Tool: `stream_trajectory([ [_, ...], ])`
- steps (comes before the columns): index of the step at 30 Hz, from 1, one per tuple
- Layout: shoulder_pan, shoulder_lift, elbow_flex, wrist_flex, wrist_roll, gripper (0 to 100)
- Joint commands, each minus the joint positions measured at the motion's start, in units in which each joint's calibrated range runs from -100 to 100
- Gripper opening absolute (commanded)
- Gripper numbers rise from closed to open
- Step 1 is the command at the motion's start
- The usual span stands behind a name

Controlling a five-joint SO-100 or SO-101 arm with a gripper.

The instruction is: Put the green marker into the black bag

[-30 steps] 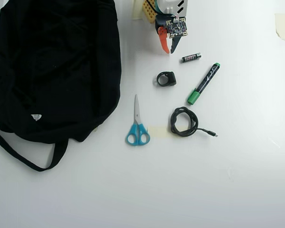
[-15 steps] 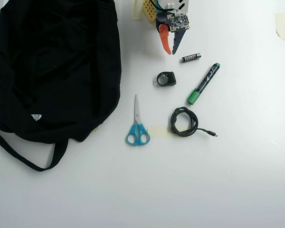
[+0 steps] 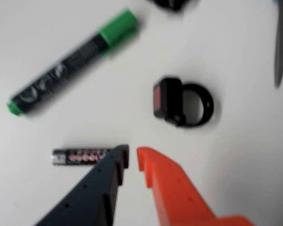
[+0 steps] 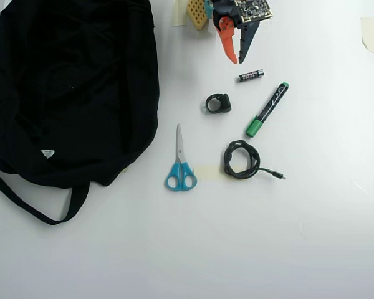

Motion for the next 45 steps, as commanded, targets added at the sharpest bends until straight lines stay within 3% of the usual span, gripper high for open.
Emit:
stream_trajectory([
  [1,-1.9,5.7,-8.1,-1.1,0.3,2],
  [17,-6.2,22.9,-29.3,2.6,-0.5,2],
  [24,-11.8,29.3,-37.4,2.8,-9.3,2],
  [45,-15.2,47.3,-49.8,2.9,-9.6,2],
])
